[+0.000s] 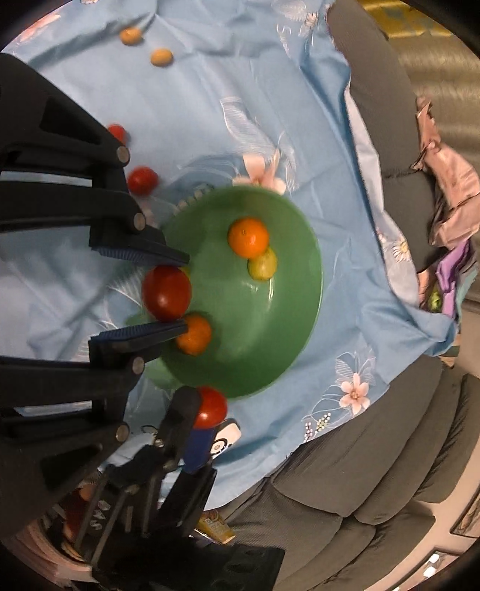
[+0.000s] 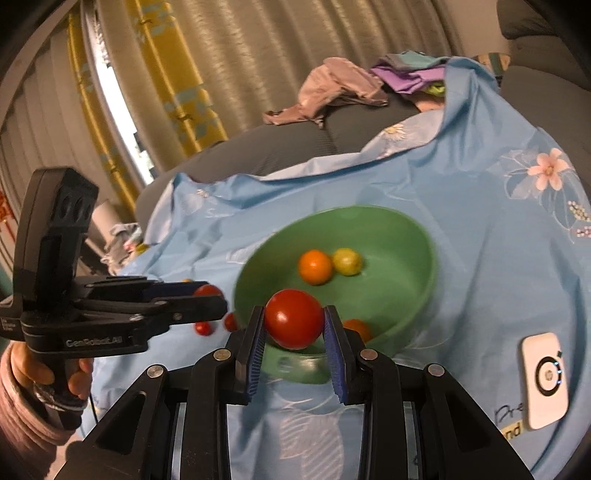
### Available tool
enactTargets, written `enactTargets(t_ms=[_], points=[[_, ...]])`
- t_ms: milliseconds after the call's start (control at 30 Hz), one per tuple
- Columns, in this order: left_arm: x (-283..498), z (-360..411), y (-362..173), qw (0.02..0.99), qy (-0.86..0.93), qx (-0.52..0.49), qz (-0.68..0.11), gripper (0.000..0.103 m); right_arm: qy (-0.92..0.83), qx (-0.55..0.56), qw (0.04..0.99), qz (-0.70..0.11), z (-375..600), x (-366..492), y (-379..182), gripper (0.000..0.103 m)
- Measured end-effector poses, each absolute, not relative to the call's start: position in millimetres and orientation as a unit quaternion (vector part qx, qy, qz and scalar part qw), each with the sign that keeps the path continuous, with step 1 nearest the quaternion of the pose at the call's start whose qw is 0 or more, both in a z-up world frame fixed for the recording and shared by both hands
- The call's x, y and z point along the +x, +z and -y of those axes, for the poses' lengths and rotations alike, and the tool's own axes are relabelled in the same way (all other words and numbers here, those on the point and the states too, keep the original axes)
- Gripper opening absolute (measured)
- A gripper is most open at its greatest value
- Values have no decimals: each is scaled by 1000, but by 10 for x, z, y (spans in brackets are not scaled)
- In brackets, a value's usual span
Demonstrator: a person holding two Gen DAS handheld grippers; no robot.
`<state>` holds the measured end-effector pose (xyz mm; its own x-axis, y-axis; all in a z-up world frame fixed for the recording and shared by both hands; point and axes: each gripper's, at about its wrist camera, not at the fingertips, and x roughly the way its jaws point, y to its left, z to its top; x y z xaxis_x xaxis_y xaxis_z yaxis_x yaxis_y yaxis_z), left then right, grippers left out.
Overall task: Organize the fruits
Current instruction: 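Carry both cherry tomatoes over the green bowl and open both grippers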
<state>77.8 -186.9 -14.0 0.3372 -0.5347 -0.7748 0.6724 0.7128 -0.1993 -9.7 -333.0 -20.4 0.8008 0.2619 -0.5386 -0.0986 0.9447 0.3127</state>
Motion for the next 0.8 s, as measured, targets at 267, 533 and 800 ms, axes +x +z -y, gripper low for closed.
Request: enactTargets(t_ms=[267, 533, 800], points=[[878, 2177, -357, 806, -360, 107, -457, 30, 65, 117, 940, -314, 3420, -17, -268, 33], [918, 2192, -463, 806, -344, 118, -467, 30, 56, 116, 935, -329, 3435, 33, -340, 33], [894, 2141, -399, 814, -337, 107, -460, 52, 50, 116, 934, -334, 3427, 10, -300, 33]])
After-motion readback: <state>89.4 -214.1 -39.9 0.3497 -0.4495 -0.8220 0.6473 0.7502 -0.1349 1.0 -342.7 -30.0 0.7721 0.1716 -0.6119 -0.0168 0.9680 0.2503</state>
